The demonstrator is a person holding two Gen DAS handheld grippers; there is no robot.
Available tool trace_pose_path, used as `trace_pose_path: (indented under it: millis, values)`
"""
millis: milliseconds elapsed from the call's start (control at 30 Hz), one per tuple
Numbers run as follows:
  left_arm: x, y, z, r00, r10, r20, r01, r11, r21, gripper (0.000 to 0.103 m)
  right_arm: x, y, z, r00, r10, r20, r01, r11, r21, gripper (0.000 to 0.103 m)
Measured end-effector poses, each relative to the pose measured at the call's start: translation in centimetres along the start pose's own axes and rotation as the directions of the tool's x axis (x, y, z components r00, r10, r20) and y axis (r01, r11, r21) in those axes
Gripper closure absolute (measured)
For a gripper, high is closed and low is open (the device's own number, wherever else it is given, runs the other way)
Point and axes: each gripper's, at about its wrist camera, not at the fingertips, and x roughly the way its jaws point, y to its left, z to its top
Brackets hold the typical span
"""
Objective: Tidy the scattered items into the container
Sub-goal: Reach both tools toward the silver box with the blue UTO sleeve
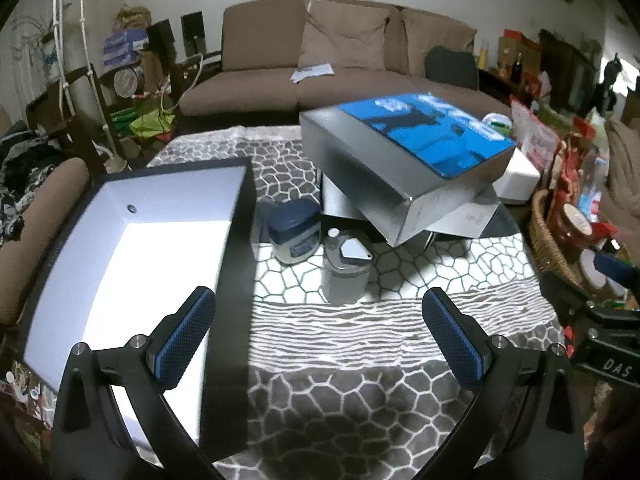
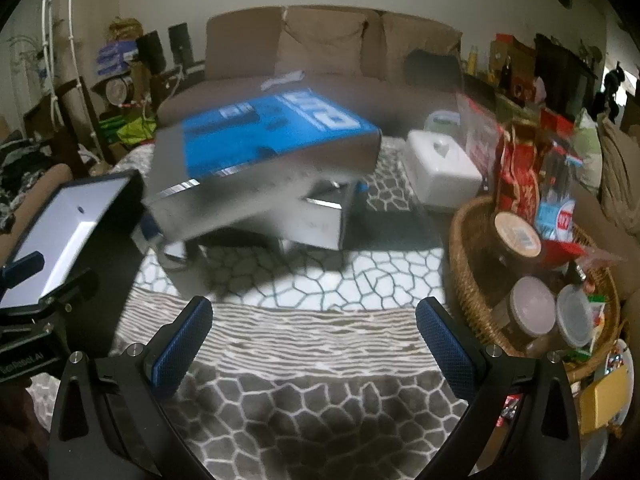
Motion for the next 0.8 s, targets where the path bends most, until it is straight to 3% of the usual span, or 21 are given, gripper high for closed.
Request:
trace_pose_path:
  millis: [467,800]
  values:
    - [-4.9,2.7,0.2,0.999,0.003,0.036,-0.003,1.000,-0.003,0.000,-4.6,2.3,1.5,0.998,0.042,0.040,-0.042,0.999,-0.013,0.000]
    - [-4.8,3.4,1.1,0.999,-0.006,0.032,0.006,1.000,-0.006,0.000,-4.4,2.2,3.3,0.996,0.070,0.055,-0.068,0.997,-0.031,0.000]
